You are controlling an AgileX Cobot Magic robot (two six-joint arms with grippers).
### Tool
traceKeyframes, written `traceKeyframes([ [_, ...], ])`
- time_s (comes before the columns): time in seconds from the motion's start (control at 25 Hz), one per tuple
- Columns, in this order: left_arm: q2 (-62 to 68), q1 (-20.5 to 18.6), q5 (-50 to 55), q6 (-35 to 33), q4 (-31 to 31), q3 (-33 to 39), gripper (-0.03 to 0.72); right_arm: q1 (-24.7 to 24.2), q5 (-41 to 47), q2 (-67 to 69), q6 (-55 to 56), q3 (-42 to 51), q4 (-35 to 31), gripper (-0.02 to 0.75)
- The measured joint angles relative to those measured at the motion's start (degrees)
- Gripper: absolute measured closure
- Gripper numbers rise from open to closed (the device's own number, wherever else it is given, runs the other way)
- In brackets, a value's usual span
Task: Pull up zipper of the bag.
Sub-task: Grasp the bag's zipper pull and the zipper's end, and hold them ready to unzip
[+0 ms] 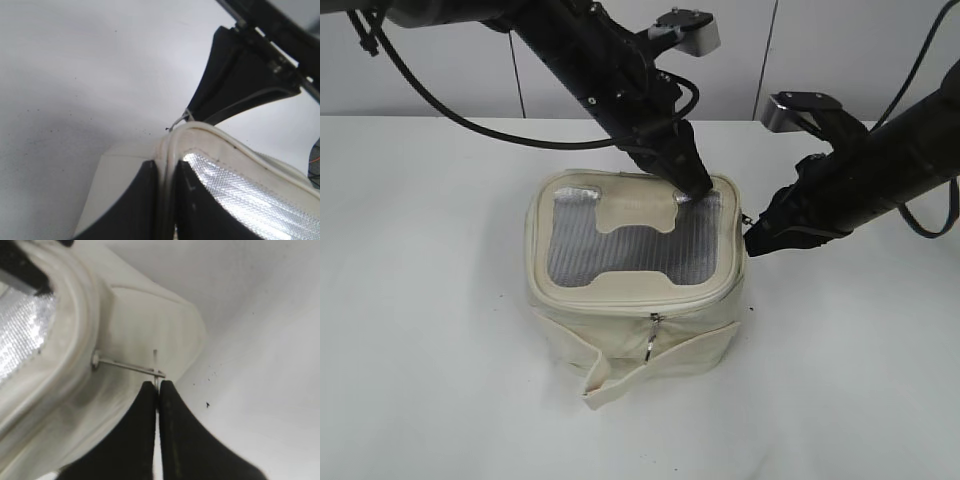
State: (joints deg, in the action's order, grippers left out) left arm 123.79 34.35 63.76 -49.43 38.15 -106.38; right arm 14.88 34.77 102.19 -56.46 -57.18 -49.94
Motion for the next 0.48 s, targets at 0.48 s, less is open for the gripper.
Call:
traceKeyframes([
  [0.48, 0.00, 0.12, -1.12, 0.00, -0.23, 0.08, 0.611, 0.00, 12.37, -7.43, 8.64, 0.00, 9.73, 0.729],
])
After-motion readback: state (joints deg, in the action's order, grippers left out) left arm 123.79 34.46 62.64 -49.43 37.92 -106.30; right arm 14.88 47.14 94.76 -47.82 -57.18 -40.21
